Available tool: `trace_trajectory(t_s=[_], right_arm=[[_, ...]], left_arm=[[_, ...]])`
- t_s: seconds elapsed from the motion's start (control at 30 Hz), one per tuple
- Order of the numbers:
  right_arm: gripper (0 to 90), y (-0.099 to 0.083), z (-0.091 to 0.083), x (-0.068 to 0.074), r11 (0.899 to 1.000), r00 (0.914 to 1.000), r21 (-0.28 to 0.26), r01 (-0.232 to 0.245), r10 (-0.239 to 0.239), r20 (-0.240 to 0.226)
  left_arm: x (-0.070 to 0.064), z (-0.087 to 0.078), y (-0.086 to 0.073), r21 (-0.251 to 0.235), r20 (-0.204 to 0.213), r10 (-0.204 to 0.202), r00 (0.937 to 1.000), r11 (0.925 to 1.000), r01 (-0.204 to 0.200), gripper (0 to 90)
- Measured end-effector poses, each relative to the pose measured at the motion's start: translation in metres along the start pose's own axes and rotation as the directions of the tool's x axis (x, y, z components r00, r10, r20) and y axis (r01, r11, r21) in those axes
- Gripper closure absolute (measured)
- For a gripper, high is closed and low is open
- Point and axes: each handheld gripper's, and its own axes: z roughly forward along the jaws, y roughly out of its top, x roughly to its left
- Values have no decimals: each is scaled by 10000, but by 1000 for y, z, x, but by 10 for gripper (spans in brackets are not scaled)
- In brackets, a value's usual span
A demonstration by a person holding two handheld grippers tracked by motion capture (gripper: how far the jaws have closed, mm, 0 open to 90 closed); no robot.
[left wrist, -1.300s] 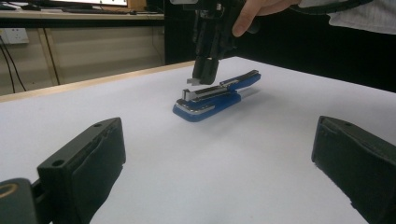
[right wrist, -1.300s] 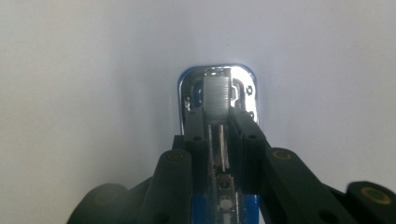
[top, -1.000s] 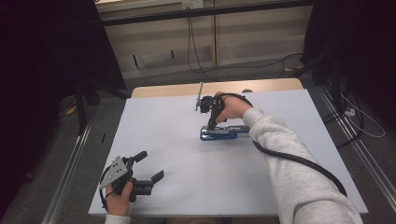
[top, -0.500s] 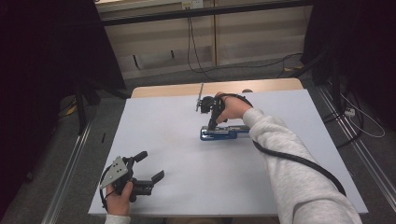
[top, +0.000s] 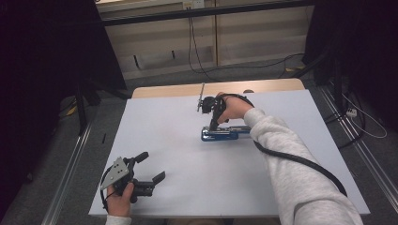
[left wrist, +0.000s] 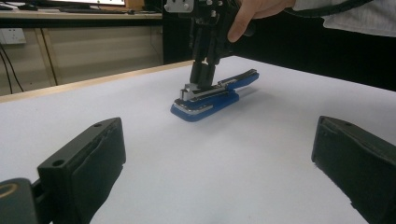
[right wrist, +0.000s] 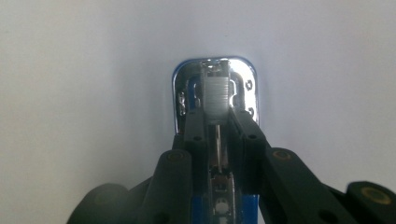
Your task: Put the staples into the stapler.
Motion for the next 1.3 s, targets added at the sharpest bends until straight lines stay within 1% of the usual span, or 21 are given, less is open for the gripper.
trace_trajectory(t_s=[0.1,0.23,0.27,0.53,0.57,0.6,0.63,0.67,0.73,0.77,0.83,0.87,0.9,0.97,1.0,1.03,1.07,1.13,1.17,1.23,1.3], right_arm=[[786,0,1,1,9999,10000,99,71,-71,16],[786,0,2,0,9999,9999,34,142,-142,24],[786,1,2,0,9999,10000,88,61,-61,9],[779,4,4,1,10000,10000,56,44,-45,80],[754,5,4,1,10000,10000,-95,-15,15,55],[754,5,4,1,10000,10000,-95,-15,15,55],[729,5,4,2,9999,10000,-142,-10,9,-22],[678,5,4,3,9997,9999,-219,-114,115,47],[676,5,4,2,9997,9999,-233,-9,13,145],[636,3,3,3,9995,9998,-314,-105,110,164],[623,1,2,3,9992,9996,-356,-205,212,191],[607,-2,-1,4,9972,9991,-649,-374,386,172],[607,-2,-1,4,9972,9991,-649,-374,386,172],[578,-8,-3,5,9946,9987,-916,-478,491,129],[566,-15,-6,5,9908,9972,-1150,-715,738,153],[566,-15,-6,5,9908,9972,-1150,-715,738,153],[524,-22,-9,6,9862,9945,-1334,-979,1018,232],[510,-29,-11,7,9799,9921,-1618,-1165,1223,263],[510,-29,-11,7,9799,9921,-1618,-1165,1223,263],[438,-37,-13,7,9739,9888,-1834,-1333,1433,419],[433,-45,-15,9,9668,9866,-2075,-1492,1596,342]], left_arm=[[0,0,0,8,-10,-5,10000,10000,5,29],[0,0,0,35,-11,4,10000,10000,-4,29],[0,0,0,38,-3,11,10000,10000,-11,29],[1,1,0,19,-34,75,10000,10000,-74,29],[1,1,0,21,-32,80,10000,10000,-80,29],[1,1,0,30,-27,74,10000,10000,-74,29],[1,1,0,30,-29,81,10000,10000,-81,29],[0,1,0,25,-33,80,10000,10000,-80,29],[0,1,0,31,-39,80,10000,10000,-79,29],[0,1,0,58,-3,13,10000,10000,-13,29],[1,0,0,26,-30,54,10000,10000,-54,29],[1,1,0,27,-64,98,9999,9999,-97,29],[1,1,0,63,-45,64,10000,10000,-63,29],[0,2,0,33,-7,-5,10000,10000,5,29],[0,2,0,35,-9,1,10000,10000,-1,29],[1,2,0,78,-25,93,10000,9999,-93,29],[1,2,0,103,43,72,10000,9999,-73,29],[1,3,0,244,86,13,10000,9997,-15,29],[1,4,-1,311,90,-119,9999,9994,116,29],[1,7,0,384,87,-91,9999,9992,87,29],[2,8,0,370,158,-349,9993,9987,343,28]])
